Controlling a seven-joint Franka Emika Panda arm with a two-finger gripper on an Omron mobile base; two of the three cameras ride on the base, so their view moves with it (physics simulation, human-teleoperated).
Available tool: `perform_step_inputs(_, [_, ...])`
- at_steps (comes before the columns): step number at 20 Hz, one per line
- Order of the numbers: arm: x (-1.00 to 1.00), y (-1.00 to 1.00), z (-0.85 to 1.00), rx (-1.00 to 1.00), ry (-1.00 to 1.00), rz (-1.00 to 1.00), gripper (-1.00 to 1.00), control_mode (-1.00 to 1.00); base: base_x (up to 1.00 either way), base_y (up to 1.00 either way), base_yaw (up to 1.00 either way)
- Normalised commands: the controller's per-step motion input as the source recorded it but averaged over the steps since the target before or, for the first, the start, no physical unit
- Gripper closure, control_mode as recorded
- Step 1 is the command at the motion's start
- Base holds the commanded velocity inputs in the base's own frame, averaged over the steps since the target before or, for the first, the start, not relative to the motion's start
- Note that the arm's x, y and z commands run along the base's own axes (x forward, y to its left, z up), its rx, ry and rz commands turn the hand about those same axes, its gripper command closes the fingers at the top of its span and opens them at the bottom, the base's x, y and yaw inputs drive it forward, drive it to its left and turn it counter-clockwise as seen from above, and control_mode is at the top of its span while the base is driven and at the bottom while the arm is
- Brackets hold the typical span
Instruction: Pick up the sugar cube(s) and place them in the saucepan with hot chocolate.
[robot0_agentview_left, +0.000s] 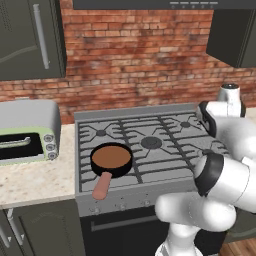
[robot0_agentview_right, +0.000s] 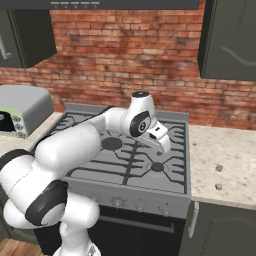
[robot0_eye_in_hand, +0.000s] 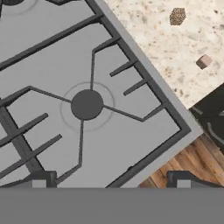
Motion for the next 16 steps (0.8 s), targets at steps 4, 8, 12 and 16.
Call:
perform_step_inputs(4, [-0.52,-0.73,0.00,0.07,0.00,-0.18,-1.00,-1.00,0.00,0.00,0.00])
perform_step_inputs(8, [-0.31,-0.88,0.00,0.04,0.00,-0.15,-1.00,-1.00,0.00,0.00,0.00])
perform_step_inputs(12, [-0.22,-0.98,0.00,0.03,0.00,-0.11,-1.00,-1.00,0.00,0.00,0.00])
perform_step_inputs(16, [-0.13,-0.99,-0.04,0.02,0.00,-0.07,-1.00,-1.00,0.00,0.00,0.00])
